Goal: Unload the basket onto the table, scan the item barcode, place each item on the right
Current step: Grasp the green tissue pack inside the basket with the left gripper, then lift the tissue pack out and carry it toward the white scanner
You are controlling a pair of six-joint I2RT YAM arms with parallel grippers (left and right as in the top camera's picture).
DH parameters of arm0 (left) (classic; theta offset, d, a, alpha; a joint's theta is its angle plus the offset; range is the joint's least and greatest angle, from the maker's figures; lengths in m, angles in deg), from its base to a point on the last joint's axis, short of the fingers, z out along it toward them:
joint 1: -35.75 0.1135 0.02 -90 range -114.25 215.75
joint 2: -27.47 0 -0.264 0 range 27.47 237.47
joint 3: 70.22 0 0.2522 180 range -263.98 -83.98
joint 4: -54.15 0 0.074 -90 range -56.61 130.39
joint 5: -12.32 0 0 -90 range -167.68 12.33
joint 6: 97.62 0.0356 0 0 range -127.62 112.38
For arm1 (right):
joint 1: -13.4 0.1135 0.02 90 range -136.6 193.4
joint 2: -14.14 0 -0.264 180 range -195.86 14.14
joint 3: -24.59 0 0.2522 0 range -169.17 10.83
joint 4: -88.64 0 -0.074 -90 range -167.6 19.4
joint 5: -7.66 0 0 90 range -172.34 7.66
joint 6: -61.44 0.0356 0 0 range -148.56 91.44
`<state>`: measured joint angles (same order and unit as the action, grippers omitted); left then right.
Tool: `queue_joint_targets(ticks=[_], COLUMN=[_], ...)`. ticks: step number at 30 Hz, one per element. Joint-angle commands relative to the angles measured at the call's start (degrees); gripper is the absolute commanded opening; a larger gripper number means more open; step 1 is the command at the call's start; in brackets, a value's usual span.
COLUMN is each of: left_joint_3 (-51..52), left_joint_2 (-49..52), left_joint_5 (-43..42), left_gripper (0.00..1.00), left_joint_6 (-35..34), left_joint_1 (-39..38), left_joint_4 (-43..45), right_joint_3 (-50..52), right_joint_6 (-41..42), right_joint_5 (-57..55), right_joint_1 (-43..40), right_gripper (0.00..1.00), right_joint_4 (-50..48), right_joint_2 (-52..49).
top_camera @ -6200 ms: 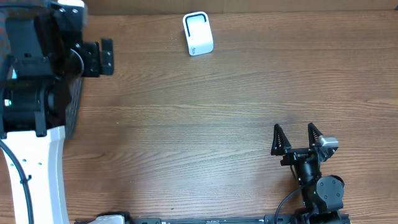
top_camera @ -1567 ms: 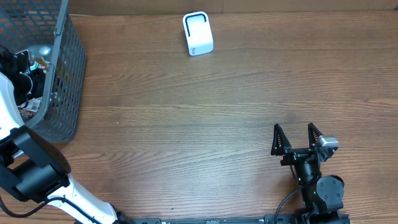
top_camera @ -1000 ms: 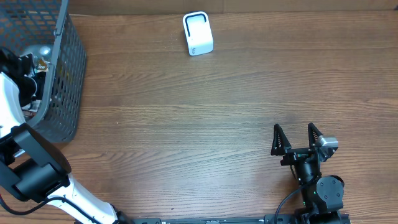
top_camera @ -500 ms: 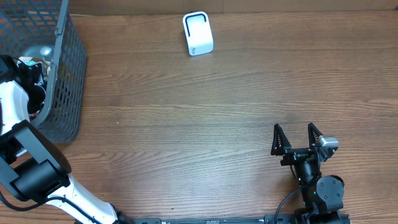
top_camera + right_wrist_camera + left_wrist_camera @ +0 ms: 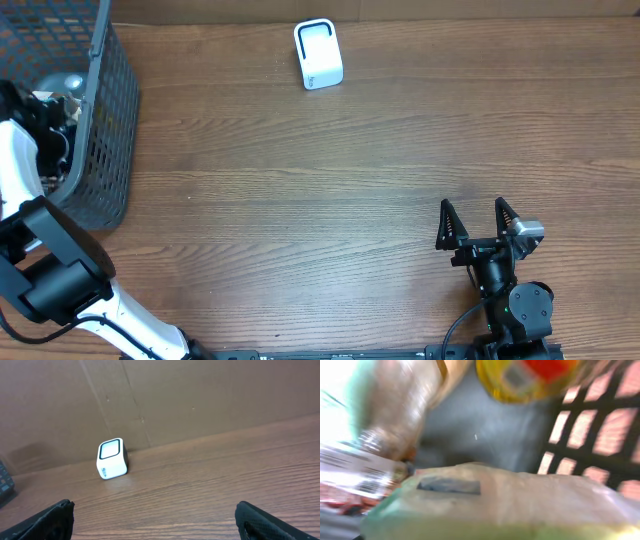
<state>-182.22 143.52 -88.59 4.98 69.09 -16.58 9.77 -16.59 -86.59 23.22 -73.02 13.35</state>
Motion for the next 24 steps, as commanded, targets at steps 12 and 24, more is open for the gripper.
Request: queue_joint_targets(ticks=[12,24], left_joint_3=[-10.69,-10.69], left_joint_2=[-19.37,-26.62], left_joint_5=[-1.16,-5.60], left_gripper=[0.41,0.40], left_joint_6=[-1.62,-7.56], left_joint_1=[-0.42,-5.53], left_joint_4=[-0.61,-0.92], right_joint_3=[0.61,0.61], right_joint_6=[-0.26,-0.26], right_joint_5=[0.31,0.31], right_joint_1=[-0.20,-0.20], right_gripper=[1.00,1.00], right_joint_4=[-0.17,-0.15], right_joint_2=[0.57,0.57])
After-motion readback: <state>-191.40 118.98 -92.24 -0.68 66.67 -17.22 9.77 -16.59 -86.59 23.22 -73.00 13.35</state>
